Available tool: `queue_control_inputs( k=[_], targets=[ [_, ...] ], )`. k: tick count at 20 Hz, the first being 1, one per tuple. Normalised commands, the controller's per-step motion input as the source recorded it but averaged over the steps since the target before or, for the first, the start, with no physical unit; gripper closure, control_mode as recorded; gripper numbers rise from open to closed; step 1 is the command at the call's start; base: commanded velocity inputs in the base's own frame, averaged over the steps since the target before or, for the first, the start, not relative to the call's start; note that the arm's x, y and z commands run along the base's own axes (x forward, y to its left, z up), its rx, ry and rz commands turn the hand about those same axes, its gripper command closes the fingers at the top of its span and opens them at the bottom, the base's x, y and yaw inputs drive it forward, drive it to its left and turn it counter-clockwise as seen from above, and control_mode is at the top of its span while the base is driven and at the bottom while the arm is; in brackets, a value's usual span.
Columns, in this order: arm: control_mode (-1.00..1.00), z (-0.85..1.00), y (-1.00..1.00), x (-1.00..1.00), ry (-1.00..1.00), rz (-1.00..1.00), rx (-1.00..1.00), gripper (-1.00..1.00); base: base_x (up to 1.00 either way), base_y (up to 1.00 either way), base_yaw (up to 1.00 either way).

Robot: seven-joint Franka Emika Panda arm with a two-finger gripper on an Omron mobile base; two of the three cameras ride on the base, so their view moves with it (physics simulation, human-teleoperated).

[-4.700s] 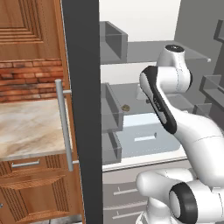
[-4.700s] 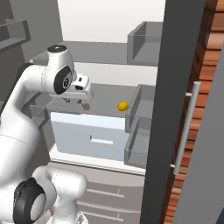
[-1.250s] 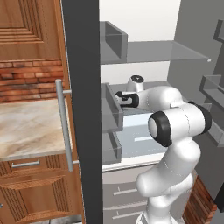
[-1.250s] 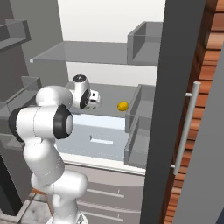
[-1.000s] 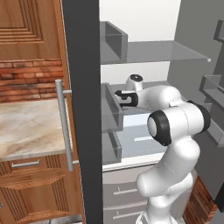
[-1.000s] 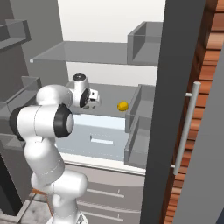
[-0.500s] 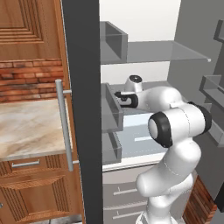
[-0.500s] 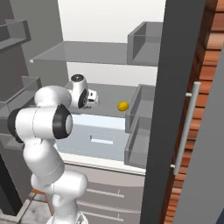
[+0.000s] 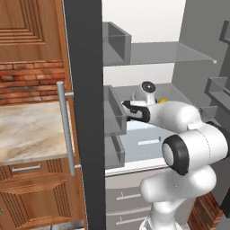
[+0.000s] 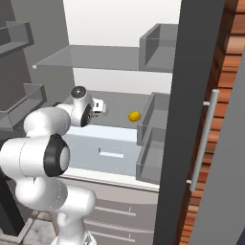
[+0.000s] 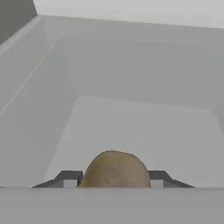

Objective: Grab the garlic and lemon from the fridge, place them in the blender, close the lid, and turn on the blender to create a marinade.

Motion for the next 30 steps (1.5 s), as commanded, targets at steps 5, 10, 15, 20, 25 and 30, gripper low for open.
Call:
queue_control_inputs(
  k=[5, 10, 15, 20, 25, 30],
  targets=[
    [-1.0, 0.81, -0.46, -0.91, -0.2, 0.0, 0.01, 1.0, 0.0, 0.0, 0.0],
    [-1.0, 0.8, -0.68, -0.98, -0.02, -0.01, 0.01, 1.0, 0.0, 0.0, 0.0],
    [-1.0, 0.49, -0.51, -1.0, 0.11, -0.03, 0.01, 1.0, 0.0, 0.0, 0.0],
    [-1.0, 0.16, -0.23, -1.0, 0.17, -0.07, 0.0, 1.0, 0.0, 0.0, 0.0],
    [-1.0, -0.03, -0.03, -0.99, 0.12, -0.11, 0.0, 1.0, 0.0, 0.0, 0.0],
    [-1.0, -0.27, 0.13, -0.61, 0.14, -0.03, -0.01, 1.0, 0.0, 0.0, 0.0]
  ],
)
